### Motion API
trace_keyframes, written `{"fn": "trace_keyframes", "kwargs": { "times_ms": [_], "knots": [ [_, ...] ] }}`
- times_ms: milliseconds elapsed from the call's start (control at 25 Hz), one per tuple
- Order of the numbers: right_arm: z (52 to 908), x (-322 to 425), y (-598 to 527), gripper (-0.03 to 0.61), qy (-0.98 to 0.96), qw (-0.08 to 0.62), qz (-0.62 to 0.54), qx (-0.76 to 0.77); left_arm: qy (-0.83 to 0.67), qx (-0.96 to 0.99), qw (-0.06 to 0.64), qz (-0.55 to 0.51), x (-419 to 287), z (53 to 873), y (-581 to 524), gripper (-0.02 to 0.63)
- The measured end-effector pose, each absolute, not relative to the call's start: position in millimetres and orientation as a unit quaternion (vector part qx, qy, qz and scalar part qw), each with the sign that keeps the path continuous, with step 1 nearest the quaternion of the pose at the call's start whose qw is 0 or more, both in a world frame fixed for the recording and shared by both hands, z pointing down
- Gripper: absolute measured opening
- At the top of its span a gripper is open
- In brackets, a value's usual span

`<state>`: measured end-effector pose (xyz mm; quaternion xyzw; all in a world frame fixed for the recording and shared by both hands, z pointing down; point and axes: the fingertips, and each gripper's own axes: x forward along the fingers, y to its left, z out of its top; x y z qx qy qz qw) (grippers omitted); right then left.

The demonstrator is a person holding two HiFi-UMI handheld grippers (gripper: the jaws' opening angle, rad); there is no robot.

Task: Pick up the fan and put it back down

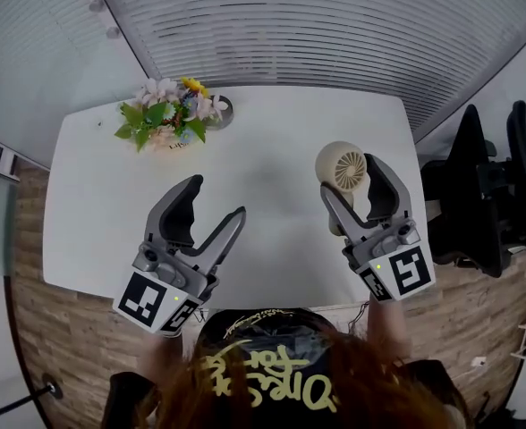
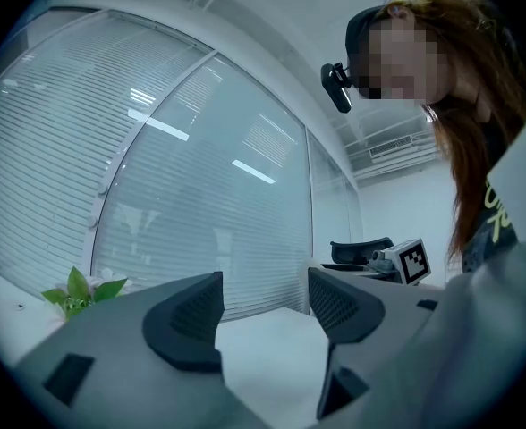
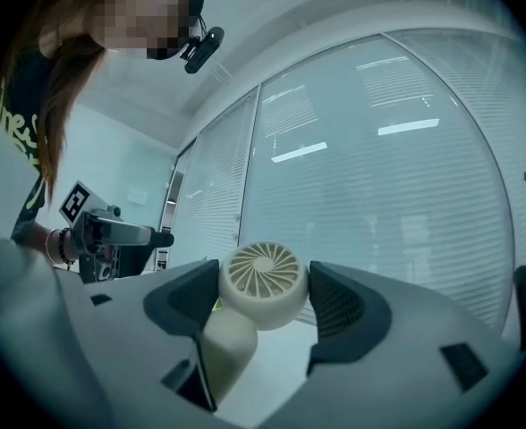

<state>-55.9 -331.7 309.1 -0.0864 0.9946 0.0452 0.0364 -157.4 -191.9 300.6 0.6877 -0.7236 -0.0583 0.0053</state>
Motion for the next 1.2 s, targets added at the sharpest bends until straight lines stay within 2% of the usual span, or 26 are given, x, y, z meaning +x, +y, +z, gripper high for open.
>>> {"fn": "trace_keyframes", "kwargs": {
  "times_ms": [480,1200],
  "knots": [
    [392,-142,-345,0.307,0.994,-0.049,0.043,-0.083,-0.741,0.669,0.034,-0.049,-212,327,-167,0.287],
    [497,-198,-356,0.307,0.982,-0.17,0.027,-0.079,-0.735,0.673,0.067,-0.052,-229,352,-156,0.284]
  ]
}}
